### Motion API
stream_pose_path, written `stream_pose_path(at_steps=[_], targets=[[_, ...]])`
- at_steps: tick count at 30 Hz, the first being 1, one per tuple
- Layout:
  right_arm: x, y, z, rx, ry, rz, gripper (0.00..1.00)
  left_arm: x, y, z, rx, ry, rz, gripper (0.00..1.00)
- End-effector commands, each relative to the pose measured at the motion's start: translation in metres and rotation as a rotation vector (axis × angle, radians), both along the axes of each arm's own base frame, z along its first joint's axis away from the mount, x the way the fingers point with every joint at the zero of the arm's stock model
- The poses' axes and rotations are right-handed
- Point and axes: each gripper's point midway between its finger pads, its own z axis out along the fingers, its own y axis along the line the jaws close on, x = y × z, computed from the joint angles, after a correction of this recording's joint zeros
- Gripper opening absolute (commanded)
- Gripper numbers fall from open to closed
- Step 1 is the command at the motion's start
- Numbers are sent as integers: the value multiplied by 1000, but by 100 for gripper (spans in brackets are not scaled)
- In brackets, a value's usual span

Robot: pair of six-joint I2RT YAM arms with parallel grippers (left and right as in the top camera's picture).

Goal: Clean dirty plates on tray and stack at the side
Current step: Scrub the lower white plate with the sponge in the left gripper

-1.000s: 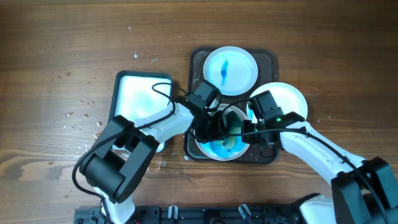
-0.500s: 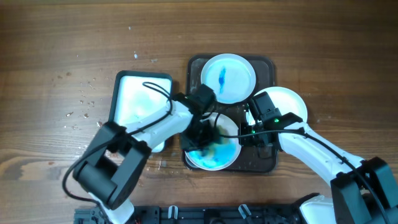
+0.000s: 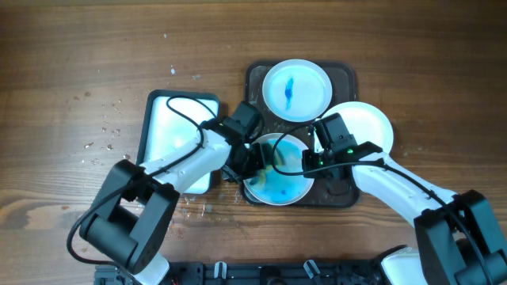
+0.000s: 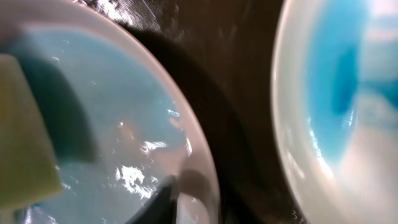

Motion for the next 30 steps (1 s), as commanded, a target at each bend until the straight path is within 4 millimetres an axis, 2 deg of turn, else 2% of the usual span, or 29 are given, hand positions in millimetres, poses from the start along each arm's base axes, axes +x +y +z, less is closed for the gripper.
stream_pose_path(at_steps=[1,4,6,7,9,11,13,18,20,21,23,25,26,28,30], targets=[[-5,-6,-15,-7,65,-102,4,-26,-21,-20,-41,84,-41,4],[-6,-5,-15,25,101,-215,4,-45,-74,-15,-215,203,21,4],[-6,-5,-15,31,106,-242,4,-59,-109,-12,-320,215,-43,5],[-7,-5,-15,30,108,-241,4,-68,-115,-16,-317,225,-69,5],[-9,-6,-16,26,115,-242,4,-73,-108,-22,-287,252,-65,4],[-9,-6,-16,24,117,-241,4,-63,-85,-29,-227,251,-37,4],[-11,-7,-16,20,123,-239,5,-60,-52,-36,-126,270,-10,4],[-11,-7,-16,20,122,-239,4,-50,44,-33,269,161,-40,4],[-11,-7,-16,20,123,-239,4,-27,79,-27,446,23,-69,4],[-11,-7,-17,19,124,-239,4,-16,90,-24,512,-35,-64,4],[-11,-7,-17,18,125,-238,4,2,100,-16,589,-117,-57,4],[-12,-7,-17,17,125,-234,4,16,95,-9,591,-164,-45,4],[-12,-7,-17,16,125,-233,4,21,86,-8,551,-177,-36,4],[-12,-7,-17,16,125,-232,4,21,47,-13,341,-146,-29,4],[-12,-8,-17,15,126,-232,4,16,-16,-6,13,-83,-58,4]])
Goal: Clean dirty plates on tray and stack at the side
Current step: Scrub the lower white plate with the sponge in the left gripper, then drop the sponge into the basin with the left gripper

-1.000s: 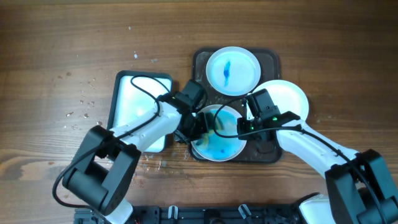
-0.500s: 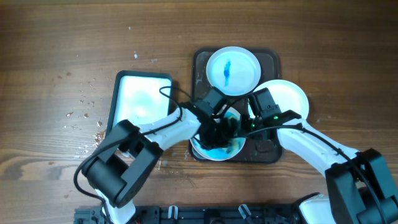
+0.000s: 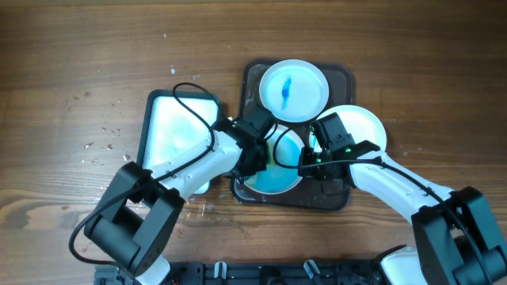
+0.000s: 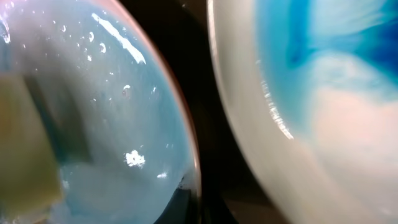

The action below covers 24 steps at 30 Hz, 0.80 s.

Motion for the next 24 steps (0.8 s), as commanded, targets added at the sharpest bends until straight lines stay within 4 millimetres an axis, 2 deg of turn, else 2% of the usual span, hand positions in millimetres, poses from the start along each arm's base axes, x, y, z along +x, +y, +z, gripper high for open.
stream_pose_path(at_steps=[1,2,3,5,7,9,11,13,15,16,17,19,20,22,23,24], targets=[[-4,-21,-17,-106,24,-29,4,-3,-55,-4,-306,83,-57,4],[-4,-21,-17,-107,27,-30,4,-7,-84,4,-435,96,-108,4],[-4,-21,-17,-107,26,-29,4,-11,-101,5,-493,99,-149,4],[-4,-21,-17,-107,27,-30,4,-21,-117,-2,-509,116,-172,4],[-4,-22,-17,-108,28,-29,4,-29,-118,-20,-482,154,-177,4],[-5,-22,-17,-108,28,-29,4,-24,-107,-28,-458,163,-148,4],[-5,-22,-17,-108,28,-29,4,-4,-82,-33,-389,114,-123,4],[-6,-22,-18,-111,35,-28,4,24,-27,-34,-189,40,-41,4],[-7,-23,-18,-112,38,-28,4,45,21,-19,-10,-18,8,4],[-7,-23,-18,-112,38,-29,4,52,39,-8,52,-33,26,4],[-7,-23,-18,-112,38,-28,4,55,45,6,68,-40,27,4],[-7,-23,-18,-114,35,-16,4,49,34,21,15,-31,11,4],[-7,-23,-18,-119,29,10,4,37,16,33,-95,7,-11,4],[-8,-23,-18,-132,20,66,4,22,-6,61,-256,45,-36,4],[-11,-24,-17,-139,25,97,4,16,-8,82,-312,38,-39,4],[-12,-23,-11,-143,26,134,4,14,4,101,-309,-1,-22,4]])
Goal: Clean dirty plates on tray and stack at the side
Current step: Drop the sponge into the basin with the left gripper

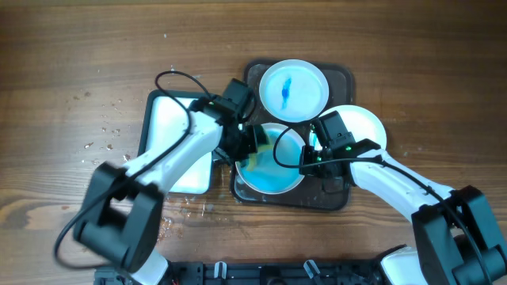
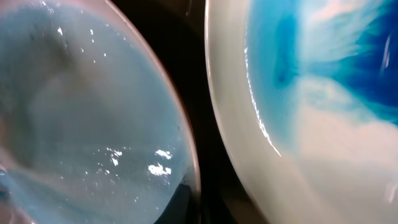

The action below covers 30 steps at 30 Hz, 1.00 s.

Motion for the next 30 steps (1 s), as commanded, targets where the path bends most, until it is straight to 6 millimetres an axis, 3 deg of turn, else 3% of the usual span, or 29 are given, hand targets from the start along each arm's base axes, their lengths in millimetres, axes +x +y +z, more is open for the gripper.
stream_pose_path(at_steps=[1,2,3,4,5,8,11,16,17,18,19,20,21,23,24,26,28,30], targets=[[-15,-17,-4,-101,39,111,4,-4,31,79,-59,-141,54,4],[-15,-17,11,-105,39,115,4,-4,69,90,60,-194,124,4],[-13,-16,23,-104,32,124,4,-5,95,94,143,-216,169,4],[-7,-11,53,-103,-9,178,4,-11,132,96,255,-219,241,4],[-1,-7,80,-111,-51,211,4,-13,146,92,283,-201,273,4],[14,16,153,-116,-178,308,4,-20,177,47,317,-123,372,4],[12,48,177,-83,-254,388,4,-25,179,22,265,-81,390,4],[24,60,186,-156,-372,370,4,-23,186,23,294,-99,372,9],[24,60,186,-149,-369,355,5,-23,187,23,283,-91,381,57],[24,60,186,-150,-370,356,4,-25,183,25,223,-69,400,69],[24,60,186,-150,-370,357,4,-24,179,28,167,-68,389,59],[25,61,187,-148,-376,358,4,-22,177,37,97,-79,396,61],[26,62,188,-145,-382,357,4,-20,181,44,83,-93,418,72],[32,70,193,-135,-431,391,4,-17,191,72,56,-160,448,76],[36,83,197,-129,-477,425,4,-16,196,99,34,-223,455,77],[46,100,199,-162,-560,455,4,-20,200,135,26,-313,473,79],[63,128,203,-255,-712,517,4,-29,199,171,14,-428,474,100],[74,157,208,-378,-869,599,4,-41,197,194,3,-527,474,100]])
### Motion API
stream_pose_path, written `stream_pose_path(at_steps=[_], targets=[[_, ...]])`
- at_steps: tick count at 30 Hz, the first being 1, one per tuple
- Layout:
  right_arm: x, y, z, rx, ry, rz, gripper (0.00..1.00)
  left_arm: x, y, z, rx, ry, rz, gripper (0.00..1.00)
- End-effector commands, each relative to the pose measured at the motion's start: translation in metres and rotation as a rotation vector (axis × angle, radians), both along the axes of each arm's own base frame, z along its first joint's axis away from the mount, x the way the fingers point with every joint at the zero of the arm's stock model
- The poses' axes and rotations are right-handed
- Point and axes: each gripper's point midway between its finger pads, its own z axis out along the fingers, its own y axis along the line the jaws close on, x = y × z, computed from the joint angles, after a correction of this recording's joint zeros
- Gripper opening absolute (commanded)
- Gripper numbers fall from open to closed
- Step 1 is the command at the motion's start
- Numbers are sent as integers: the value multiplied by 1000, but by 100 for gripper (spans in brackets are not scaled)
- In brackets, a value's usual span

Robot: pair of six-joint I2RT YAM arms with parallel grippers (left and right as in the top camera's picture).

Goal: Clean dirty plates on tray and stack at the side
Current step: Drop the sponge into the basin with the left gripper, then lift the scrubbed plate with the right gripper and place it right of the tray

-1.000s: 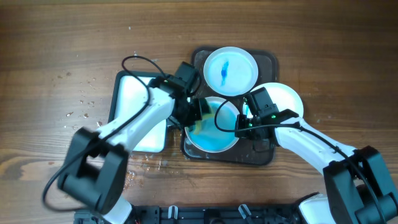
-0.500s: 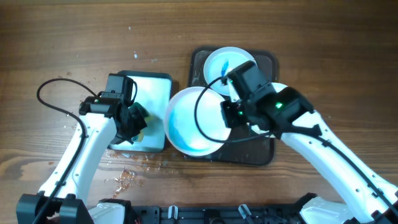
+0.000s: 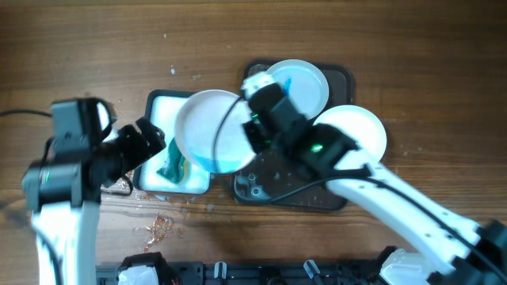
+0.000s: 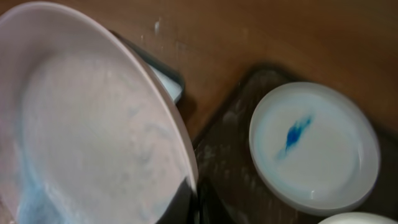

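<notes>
My right gripper (image 3: 252, 133) is shut on the right rim of a white plate (image 3: 210, 131), held tilted above the white basin (image 3: 158, 107); a pale blue film clings to its lower edge. In the right wrist view this plate (image 4: 87, 124) fills the left, with my fingertip (image 4: 186, 205) on its rim. A second plate with a blue stain (image 3: 299, 83) (image 4: 314, 146) lies at the back of the dark tray (image 3: 317, 194). A clean white plate (image 3: 356, 131) rests at the tray's right side. My left gripper (image 3: 154, 150) is at the basin's left, the yellow-green sponge (image 3: 173, 167) at its tip.
Water drops and spatter (image 3: 154, 226) lie on the wooden table left of and in front of the basin. The left arm (image 3: 71, 170) stands raised at the far left. The basin's corner (image 4: 171, 84) shows behind the held plate.
The plate was on the tray, full of blue water, with the sponge at its left rim. Now my right gripper holds it raised and tilted over the basin. The left arm with the sponge is further left.
My right gripper held the front plate's rim throughout. The sponge in my left gripper was first in the plate's middle, then at its back left, then at its left rim. Now the plate is off the tray, over the basin, and looks much whiter.
</notes>
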Motion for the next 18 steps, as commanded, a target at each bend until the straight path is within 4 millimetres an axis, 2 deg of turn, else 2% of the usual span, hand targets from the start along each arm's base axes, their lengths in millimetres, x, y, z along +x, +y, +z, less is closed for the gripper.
stream_pose_path(at_steps=[1,3,5,6,10,14,18], targets=[[17,30,3,-264,-289,77,4,-20,-5,45,15,-180,-19,100],[19,45,13,-386,-454,38,4,-38,-4,65,41,-280,-8,100],[12,56,27,-421,-541,27,4,-47,-1,72,64,-317,6,100],[4,63,37,-439,-589,37,4,-51,0,72,75,-319,14,100],[-14,74,59,-517,-696,33,4,-53,0,69,74,-304,15,100],[-21,76,71,-566,-747,27,4,-53,0,69,74,-304,15,100],[-21,77,78,-558,-768,17,4,-53,0,69,74,-304,15,100]])
